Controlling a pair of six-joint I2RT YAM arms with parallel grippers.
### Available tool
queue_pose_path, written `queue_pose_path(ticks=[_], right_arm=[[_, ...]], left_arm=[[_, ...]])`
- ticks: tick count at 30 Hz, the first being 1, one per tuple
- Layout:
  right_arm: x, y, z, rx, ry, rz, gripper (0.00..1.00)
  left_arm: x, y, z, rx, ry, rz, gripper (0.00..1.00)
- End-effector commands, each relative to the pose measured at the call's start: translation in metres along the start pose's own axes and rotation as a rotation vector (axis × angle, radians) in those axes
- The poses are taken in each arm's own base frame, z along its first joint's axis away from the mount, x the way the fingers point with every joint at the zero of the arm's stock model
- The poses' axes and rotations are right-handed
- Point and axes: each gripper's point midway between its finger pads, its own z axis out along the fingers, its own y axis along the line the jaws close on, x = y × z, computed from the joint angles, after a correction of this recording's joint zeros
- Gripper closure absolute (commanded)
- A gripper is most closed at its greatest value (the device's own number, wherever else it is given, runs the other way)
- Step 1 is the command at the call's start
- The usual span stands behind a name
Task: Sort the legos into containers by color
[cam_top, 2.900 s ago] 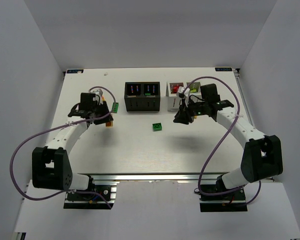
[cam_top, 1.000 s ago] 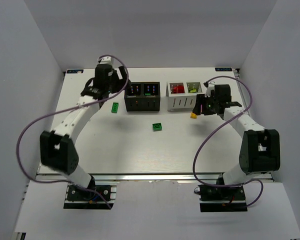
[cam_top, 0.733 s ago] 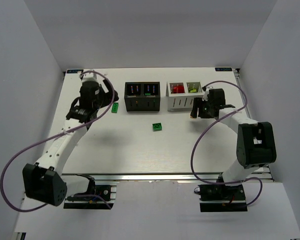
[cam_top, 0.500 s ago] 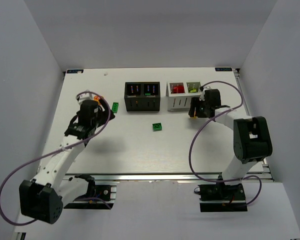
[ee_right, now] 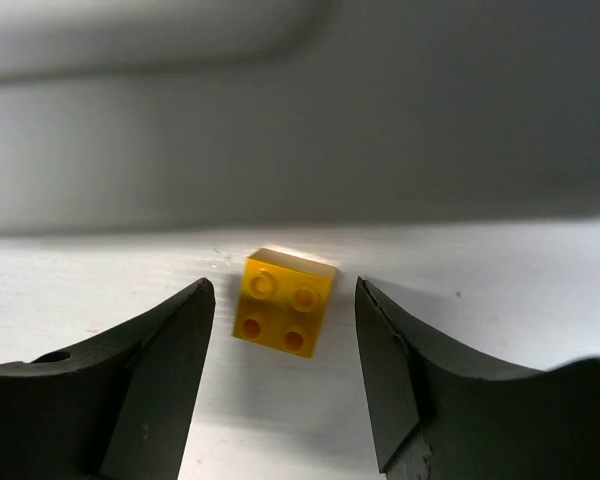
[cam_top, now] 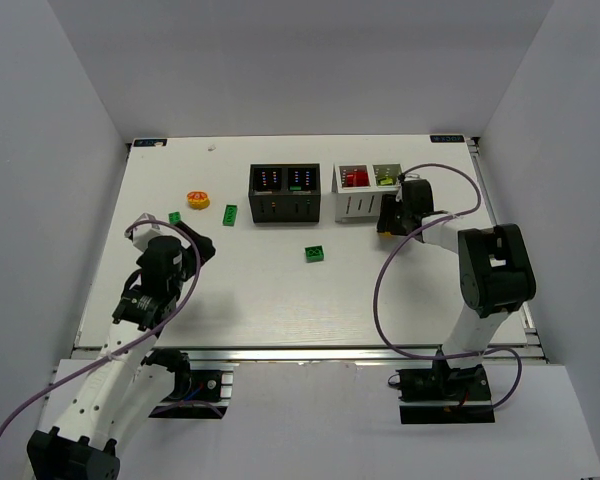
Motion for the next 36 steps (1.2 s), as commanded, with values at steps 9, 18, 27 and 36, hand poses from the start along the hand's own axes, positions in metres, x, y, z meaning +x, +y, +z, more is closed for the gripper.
queue_pose_path(ticks=[9,18,27,36], right_arm=[[0.002,0.001,-0.001,0.047,0.005,0.035,0.49],[0.005,0.005,-0.01,0.015,0.016,0.008,0.71],[0.006,0.123,-0.088,-0.566,-0.03,-0.427,0.97],[-0.02,0.249,-0.177,-1.01,-0.311,-0.843,1.0]], left_arm=[[0.002,0.007,0.003,-0.036,-0.003,-0.012,0.02],[0.003,0.007,0.005,-0.036,0.004,-0.011,0.02],[0.003,0.01,0.005,-0.044,-0.003,-0.002,0.02],[-0.011,0.011,-0.001,-0.084,-0.024,0.036,0.02]])
